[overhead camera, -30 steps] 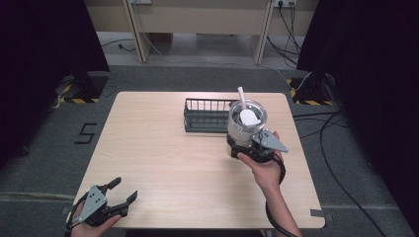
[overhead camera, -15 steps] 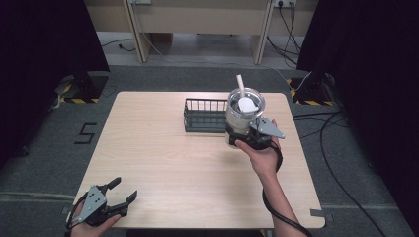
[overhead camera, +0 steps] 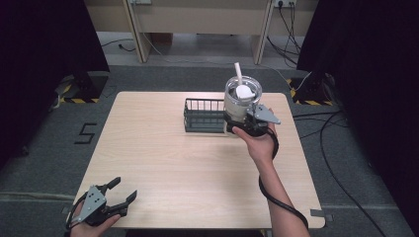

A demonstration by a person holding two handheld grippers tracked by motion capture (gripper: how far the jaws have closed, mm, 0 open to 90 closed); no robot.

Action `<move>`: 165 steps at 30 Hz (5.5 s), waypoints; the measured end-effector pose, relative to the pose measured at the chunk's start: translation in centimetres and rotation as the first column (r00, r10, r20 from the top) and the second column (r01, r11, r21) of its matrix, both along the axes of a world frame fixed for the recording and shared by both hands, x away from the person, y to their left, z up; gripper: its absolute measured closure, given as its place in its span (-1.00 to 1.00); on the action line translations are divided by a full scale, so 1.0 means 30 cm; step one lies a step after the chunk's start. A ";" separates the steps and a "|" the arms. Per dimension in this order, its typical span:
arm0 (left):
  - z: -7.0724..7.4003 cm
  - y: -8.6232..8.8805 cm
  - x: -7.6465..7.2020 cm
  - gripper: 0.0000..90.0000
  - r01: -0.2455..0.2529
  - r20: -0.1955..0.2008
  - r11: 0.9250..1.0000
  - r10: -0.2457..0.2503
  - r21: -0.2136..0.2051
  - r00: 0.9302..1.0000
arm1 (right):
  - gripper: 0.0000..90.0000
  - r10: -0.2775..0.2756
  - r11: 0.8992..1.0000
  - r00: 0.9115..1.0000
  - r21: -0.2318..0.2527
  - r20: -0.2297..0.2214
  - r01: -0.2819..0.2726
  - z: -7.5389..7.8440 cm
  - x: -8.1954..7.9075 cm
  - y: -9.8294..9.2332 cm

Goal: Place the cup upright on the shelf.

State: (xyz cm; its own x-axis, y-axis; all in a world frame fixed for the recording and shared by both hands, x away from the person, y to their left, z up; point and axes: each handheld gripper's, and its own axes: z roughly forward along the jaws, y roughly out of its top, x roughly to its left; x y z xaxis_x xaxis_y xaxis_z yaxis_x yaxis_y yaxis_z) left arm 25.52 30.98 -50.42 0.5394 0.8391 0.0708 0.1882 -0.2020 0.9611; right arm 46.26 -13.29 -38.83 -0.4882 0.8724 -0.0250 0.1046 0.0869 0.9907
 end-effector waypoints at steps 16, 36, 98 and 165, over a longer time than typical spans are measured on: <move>0.000 0.002 0.001 -0.44 0.000 0.001 1.000 0.000 -0.011 1.000 | -0.77 -0.011 1.000 1.000 0.008 -0.012 0.011 0.036 0.100 0.036; -0.001 0.010 0.004 -0.44 -0.007 -0.001 1.000 0.007 -0.012 1.000 | -0.77 -0.041 0.999 0.999 0.004 -0.022 0.041 0.052 0.258 0.085; -0.003 0.010 0.004 -0.42 0.003 0.000 1.000 -0.003 -0.002 1.000 | -0.78 -0.083 0.996 0.990 -0.031 -0.116 0.080 -0.165 0.400 0.171; 0.002 0.004 0.000 -0.43 0.014 0.011 1.000 -0.014 0.008 1.000 | -0.76 -0.140 0.990 0.986 -0.005 -0.091 0.140 -0.155 0.285 0.149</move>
